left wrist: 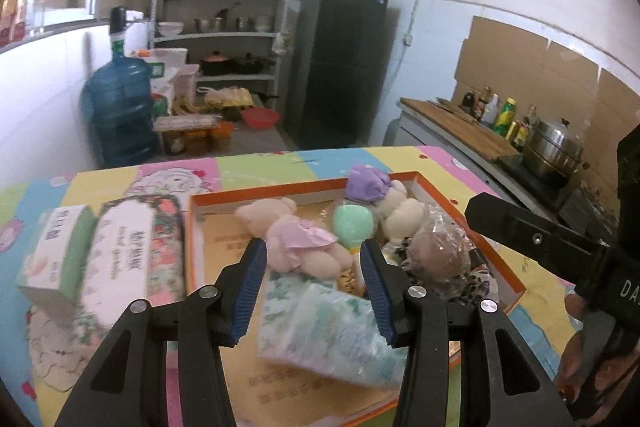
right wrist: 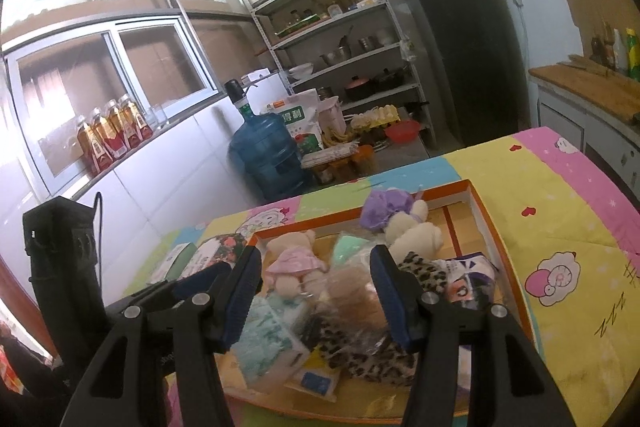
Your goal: Organize soft objects
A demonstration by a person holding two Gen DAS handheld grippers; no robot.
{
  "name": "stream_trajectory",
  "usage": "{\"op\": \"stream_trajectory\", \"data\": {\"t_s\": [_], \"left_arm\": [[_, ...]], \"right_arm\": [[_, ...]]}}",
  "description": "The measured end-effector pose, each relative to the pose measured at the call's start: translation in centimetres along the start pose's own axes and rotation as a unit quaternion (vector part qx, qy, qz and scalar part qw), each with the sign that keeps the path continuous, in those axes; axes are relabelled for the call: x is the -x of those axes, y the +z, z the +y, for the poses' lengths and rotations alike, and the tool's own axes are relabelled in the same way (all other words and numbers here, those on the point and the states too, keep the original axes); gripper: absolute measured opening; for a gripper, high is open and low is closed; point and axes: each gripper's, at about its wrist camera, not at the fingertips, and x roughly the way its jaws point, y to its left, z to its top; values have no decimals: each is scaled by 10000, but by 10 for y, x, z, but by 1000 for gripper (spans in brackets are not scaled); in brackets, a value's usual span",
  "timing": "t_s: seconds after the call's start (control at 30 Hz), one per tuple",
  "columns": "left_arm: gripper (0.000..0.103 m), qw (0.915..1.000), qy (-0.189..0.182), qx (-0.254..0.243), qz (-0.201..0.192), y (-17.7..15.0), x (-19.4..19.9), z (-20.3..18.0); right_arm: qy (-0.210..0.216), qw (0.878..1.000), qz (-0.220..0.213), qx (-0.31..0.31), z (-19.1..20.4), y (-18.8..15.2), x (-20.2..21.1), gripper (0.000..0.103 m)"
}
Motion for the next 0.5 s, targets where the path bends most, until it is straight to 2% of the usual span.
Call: {"op": "stream_trajectory", "data": {"t_s": [0.3, 0.5], "left_arm": [[50, 9977, 575, 212, -302, -14, 49, 25], [50, 9902, 1209, 435, -542, -26, 86, 43]], "right_arm": [[-68, 9998, -146, 153, 36, -10, 7, 56], [-125, 9990, -242, 350, 66, -19, 12, 56]]}}
